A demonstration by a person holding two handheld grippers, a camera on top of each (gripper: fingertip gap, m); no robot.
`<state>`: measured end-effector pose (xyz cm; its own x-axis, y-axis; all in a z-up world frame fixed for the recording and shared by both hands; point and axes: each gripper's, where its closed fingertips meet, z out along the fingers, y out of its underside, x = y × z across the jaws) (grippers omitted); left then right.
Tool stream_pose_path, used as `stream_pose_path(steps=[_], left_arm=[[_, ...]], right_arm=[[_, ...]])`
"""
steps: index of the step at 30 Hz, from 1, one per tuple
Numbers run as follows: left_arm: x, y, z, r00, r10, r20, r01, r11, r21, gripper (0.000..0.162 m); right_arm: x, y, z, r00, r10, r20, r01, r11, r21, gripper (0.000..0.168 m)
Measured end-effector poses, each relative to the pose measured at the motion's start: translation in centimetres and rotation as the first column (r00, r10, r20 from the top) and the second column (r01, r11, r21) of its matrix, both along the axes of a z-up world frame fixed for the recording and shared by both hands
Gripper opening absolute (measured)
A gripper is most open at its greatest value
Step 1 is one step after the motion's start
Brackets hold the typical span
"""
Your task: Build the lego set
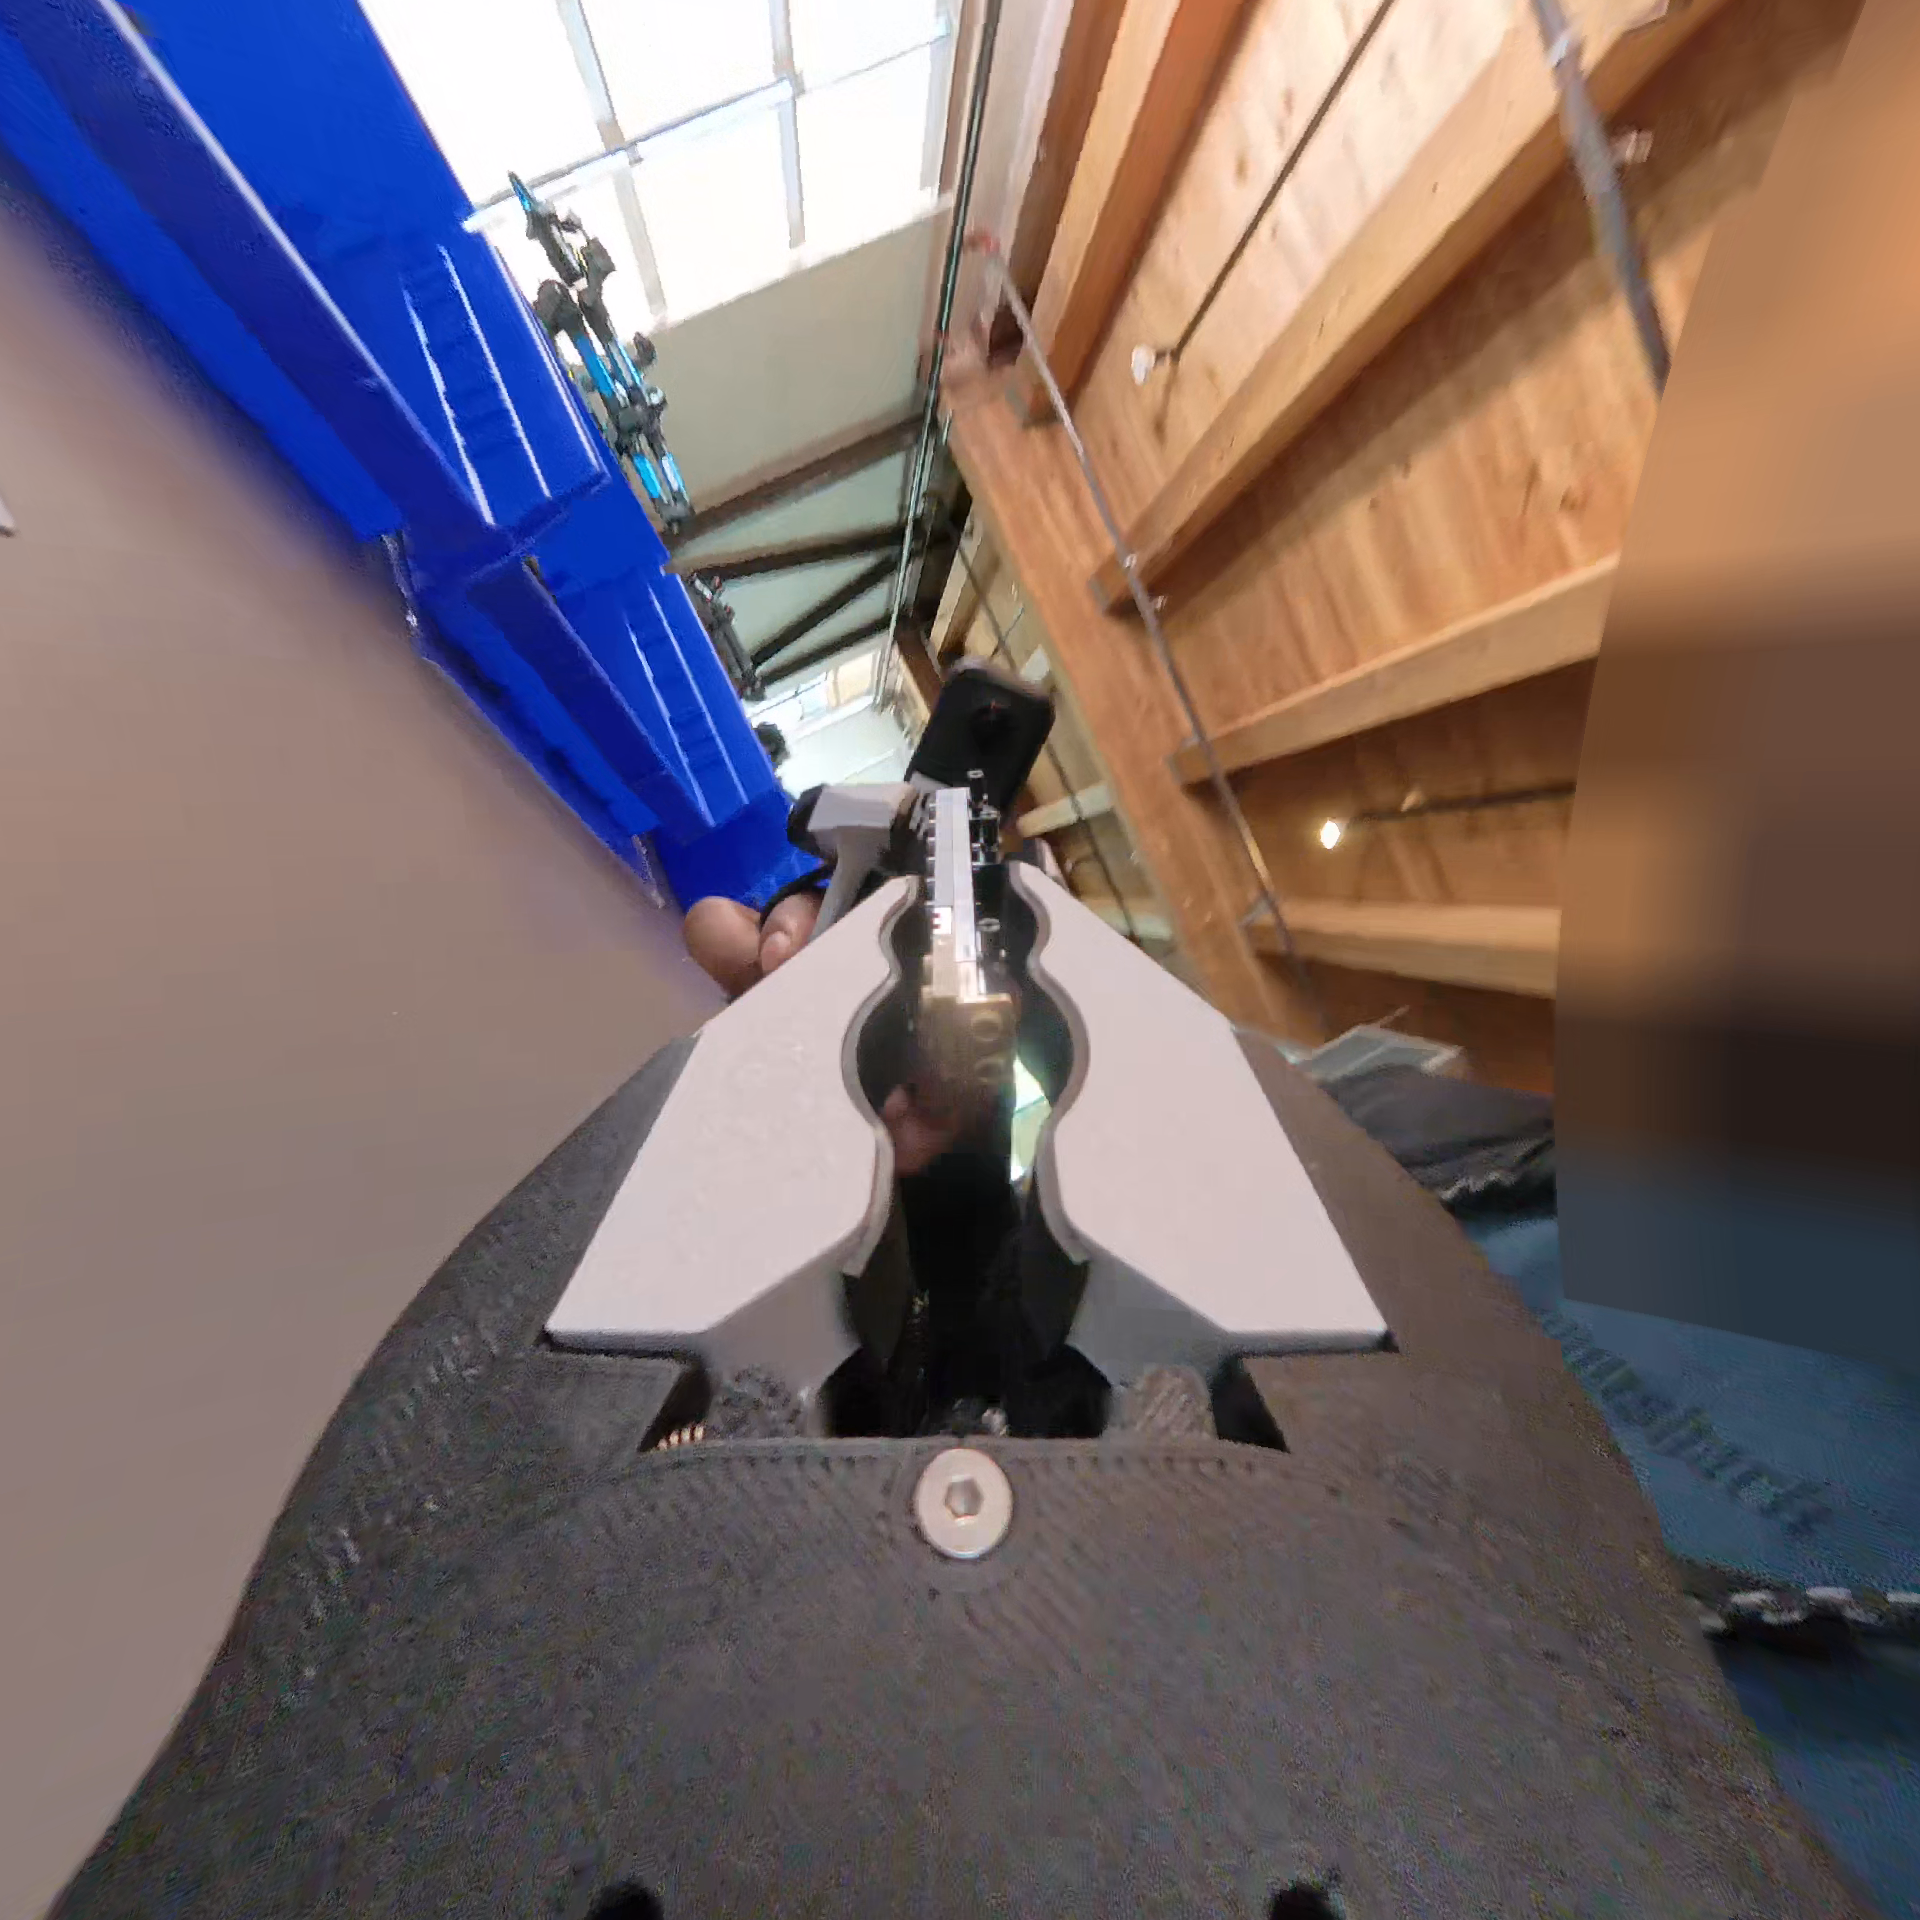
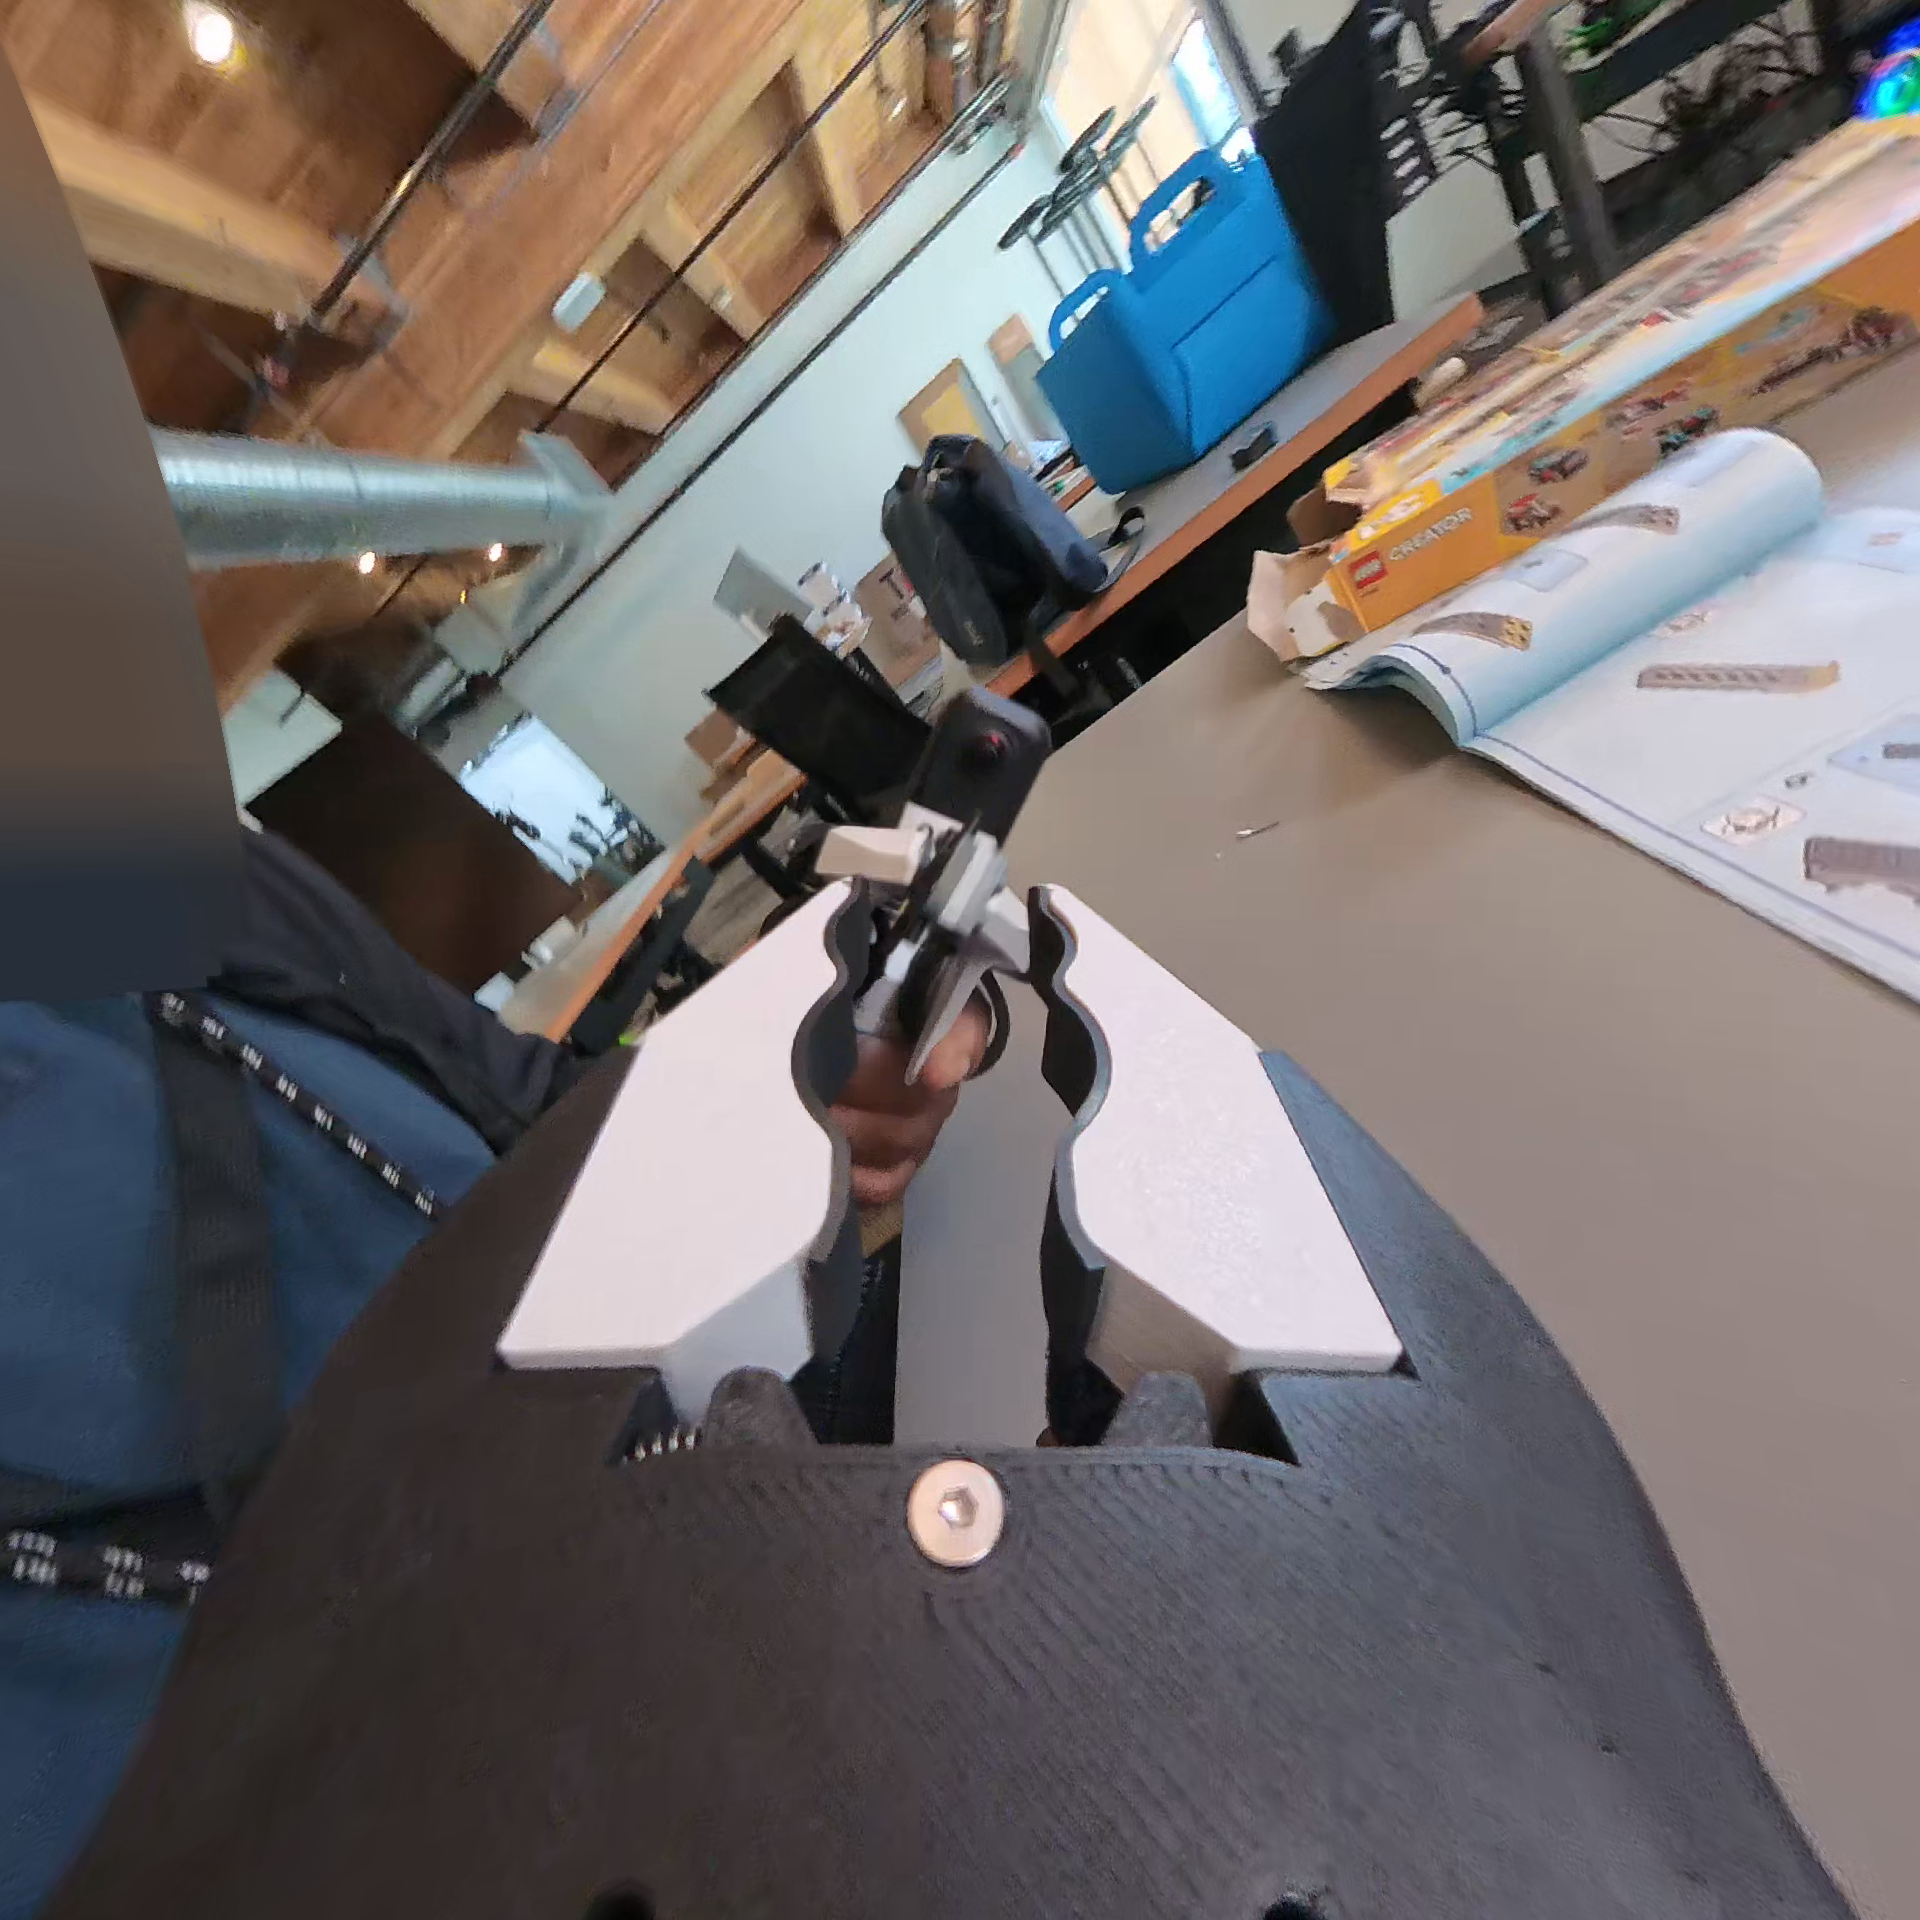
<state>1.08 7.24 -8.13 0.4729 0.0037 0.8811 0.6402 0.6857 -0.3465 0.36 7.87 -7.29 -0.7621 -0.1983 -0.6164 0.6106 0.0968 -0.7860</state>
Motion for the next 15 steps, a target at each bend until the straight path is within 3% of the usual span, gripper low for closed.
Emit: stream_pose_path(steps=[5, 15], left_arm=[[-0.9, -1.2, -0.5, 0.994, 0.078, 0.078, -0.087, 0.989, 0.12, 0.012], [-1.1, -0.4, -1.2, 0.987, 0.142, 0.076, -0.142, 0.99, -0.013, 0.012]], right_arm=[[0.1, -1.0, -1.2, 0.991, -0.052, 0.12, 0.05, 0.999, 0.017, 0.029], [-0.4, -1.2, -2.0, 0.969, -0.083, 0.232, 0.084, 0.996, 0.008, 0.02]])
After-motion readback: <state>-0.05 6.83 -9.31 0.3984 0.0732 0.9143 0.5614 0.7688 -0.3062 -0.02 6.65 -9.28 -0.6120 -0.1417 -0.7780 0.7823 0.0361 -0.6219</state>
